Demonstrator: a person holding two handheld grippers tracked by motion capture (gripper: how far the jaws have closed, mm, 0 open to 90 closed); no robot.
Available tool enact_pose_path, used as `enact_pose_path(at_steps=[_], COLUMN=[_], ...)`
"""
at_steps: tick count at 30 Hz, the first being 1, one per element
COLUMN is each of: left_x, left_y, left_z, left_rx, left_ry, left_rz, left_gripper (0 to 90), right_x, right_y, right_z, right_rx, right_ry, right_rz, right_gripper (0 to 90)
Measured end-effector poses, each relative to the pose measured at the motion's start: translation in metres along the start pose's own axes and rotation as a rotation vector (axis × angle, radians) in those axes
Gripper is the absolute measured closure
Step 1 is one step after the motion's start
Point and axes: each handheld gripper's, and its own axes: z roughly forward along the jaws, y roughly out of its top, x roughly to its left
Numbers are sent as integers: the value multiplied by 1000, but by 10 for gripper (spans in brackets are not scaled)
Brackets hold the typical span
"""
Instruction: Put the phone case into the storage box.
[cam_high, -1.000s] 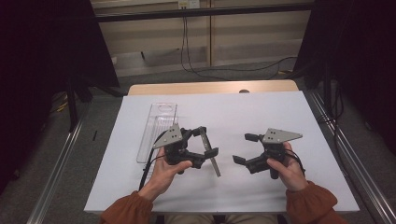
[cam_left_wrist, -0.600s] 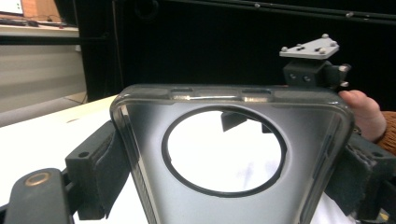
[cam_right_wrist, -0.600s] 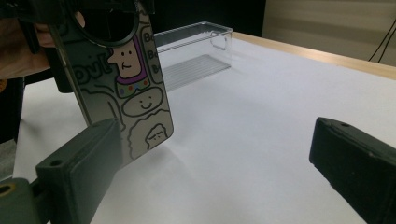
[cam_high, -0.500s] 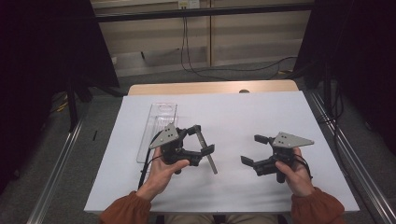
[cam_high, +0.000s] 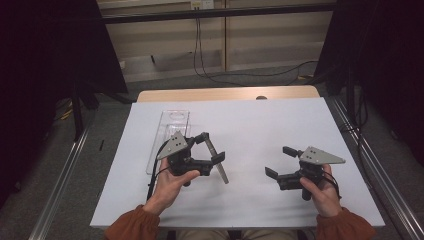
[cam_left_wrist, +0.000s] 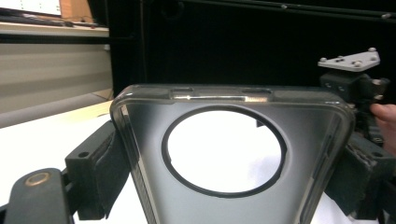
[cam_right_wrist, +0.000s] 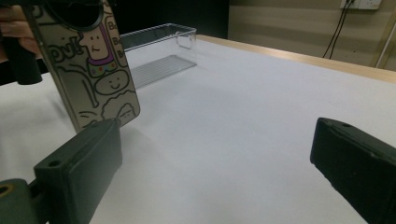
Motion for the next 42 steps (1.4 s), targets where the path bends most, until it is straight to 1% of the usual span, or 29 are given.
enact_pose_path(at_steps=[1,2,4,5,6,7,8,9,12,14,15,16,19,20,21,22,24,25,26,27,28,29,31,32,34,36,37,39,42], left_x=[0,1,1,1,1,2,1,2,2,3,2,3,4,5,5,5,5,5,6,6,6,6,7,6,6,6,7,8,9], left_y=[0,0,1,1,1,2,1,2,2,3,3,3,4,4,4,5,5,6,6,7,7,7,9,10,12,13,15,18,21], left_z=[0,-1,-2,-2,-3,-4,-3,-4,-5,-7,-6,-7,-9,-11,-11,-12,-13,-13,-15,-15,-16,-16,-19,-20,-22,-24,-25,-27,-31], left_rx=[0,-5,-1,-9,0,10,-9,1,-3,2,-9,-7,-7,0,-12,-7,-14,-14,-8,-11,-17,-22,-14,-27,-28,-33,-31,-39,-43], left_ry=[-2,13,9,18,20,10,30,26,46,47,69,63,85,75,87,105,102,108,106,116,114,115,120,125,138,143,144,140,158], left_rz=[-3,-8,-10,-10,-5,-3,-16,-9,-23,-25,-30,-24,-32,-26,-37,-29,-34,-35,-25,-25,-34,-32,-17,-29,-24,-32,-19,-22,-11], left_gripper=[127,128,127,127,127,127,128,127,127,127,127,127,127,127,127,127,127,127,127,127,127,127,127,127,127,127,127,127,127], right_x=[0,0,-1,-2,-2,-2,-3,-4,-6,-8,-8,-10,-12,-13,-14,-14,-15,-16,-16,-16,-17,-17,-17,-18,-18,-18,-18,-17,-16], right_y=[0,-1,-2,-3,-4,-4,-5,-6,-8,-10,-10,-11,-13,-14,-14,-14,-15,-16,-16,-17,-18,-18,-19,-20,-20,-21,-22,-23,-23], right_z=[-1,-2,-5,-6,-7,-8,-9,-11,-15,-18,-20,-21,-25,-26,-27,-28,-31,-32,-33,-34,-35,-37,-39,-41,-43,-46,-47,-50,-53], right_rx=[3,1,4,4,8,2,0,-1,-4,-5,-4,-9,-12,-11,-16,-20,-21,-21,-21,-21,-21,-20,-22,-25,-33,-30,-36,-36,-46], right_ry=[7,-7,-5,-5,-17,-30,-35,-43,-64,-78,-88,-97,-122,-120,-131,-140,-144,-154,-159,-160,-166,-176,-183,-188,-201,-211,-219,-228,-239], right_rz=[2,5,0,0,-3,2,-1,5,12,10,11,6,6,11,12,19,17,13,13,20,21,20,28,24,32,34,41,35,41], right_gripper=[17,17,16,15,15,15,15,15,16,15,15,15,15,15,15,15,15,14,15,14,14,13,13,13,12,10,9,8,6])
